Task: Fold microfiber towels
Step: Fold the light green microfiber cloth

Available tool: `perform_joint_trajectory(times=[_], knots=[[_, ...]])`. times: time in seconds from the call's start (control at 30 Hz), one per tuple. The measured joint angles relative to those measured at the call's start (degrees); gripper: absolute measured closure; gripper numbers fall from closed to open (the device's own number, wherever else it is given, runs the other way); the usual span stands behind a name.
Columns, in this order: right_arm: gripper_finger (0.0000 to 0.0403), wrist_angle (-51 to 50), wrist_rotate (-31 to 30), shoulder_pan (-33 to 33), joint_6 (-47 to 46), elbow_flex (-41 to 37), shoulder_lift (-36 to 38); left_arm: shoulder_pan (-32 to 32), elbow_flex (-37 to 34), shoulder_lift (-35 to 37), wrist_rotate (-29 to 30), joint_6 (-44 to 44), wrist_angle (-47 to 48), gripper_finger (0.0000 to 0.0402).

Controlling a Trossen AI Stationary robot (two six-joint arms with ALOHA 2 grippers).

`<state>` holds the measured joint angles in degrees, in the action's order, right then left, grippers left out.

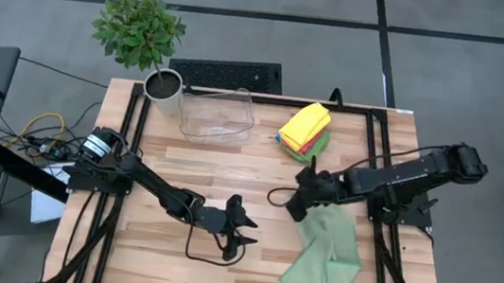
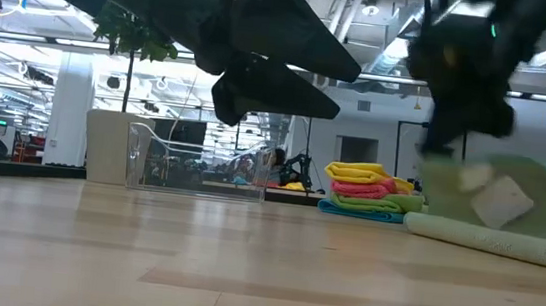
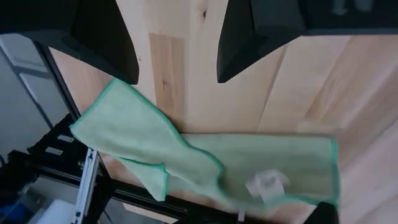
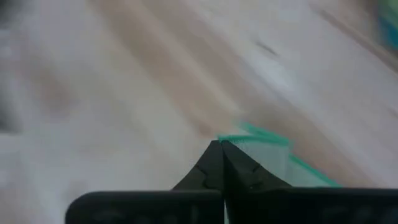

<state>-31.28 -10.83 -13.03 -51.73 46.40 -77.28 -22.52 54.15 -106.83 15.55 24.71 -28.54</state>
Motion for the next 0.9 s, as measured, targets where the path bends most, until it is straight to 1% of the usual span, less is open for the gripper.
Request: perform_joint_trajectory(times=[0.13, 0.27, 0.33, 0.47, 0.57, 0.67, 0.77, 0.9], knots=[[0.0393, 7.4, 0.0, -3.5, 3.5, 3.8, 0.0, 0.1, 0.0, 0.0, 0.8, -4.8, -0.7, 0.0191], [0.0388, 8.3, -2.3, -7.0, 3.1, 5.9, 0.0, 0.4, 0.0, 0.0, 5.2, -9.4, -1.7, 0.0191], [0.0392, 8.2, -4.2, -8.7, 2.0, 5.9, -0.1, 0.6, 0.0, 0.0, 6.3, -12.3, -3.5, 0.0191], [0.0396, 7.9, -5.7, -10.7, 0.2, 5.8, -2.6, 0.2, 0.0, 0.0, 5.3, -21.5, -10.1, 0.0191], [0.0391, 11.3, -5.6, -11.5, 0.1, 6.0, -5.3, 0.3, 0.0, 0.1, 5.1, -27.0, -11.1, 0.0191], [0.0389, 13.9, -4.2, -12.2, 0.4, 6.1, -7.6, 1.3, 0.0, 0.1, 5.1, -30.1, -10.7, 0.019], [0.0392, 13.7, -4.1, -13.0, 1.0, 7.3, -8.8, 2.5, 0.0, 0.0, 4.4, -32.0, -9.2, 0.0183], [0.0391, 13.4, -4.1, -13.4, 2.6, 9.3, -9.9, 3.9, 0.0, -0.1, 1.6, -33.1, -7.1, 0.0168]])
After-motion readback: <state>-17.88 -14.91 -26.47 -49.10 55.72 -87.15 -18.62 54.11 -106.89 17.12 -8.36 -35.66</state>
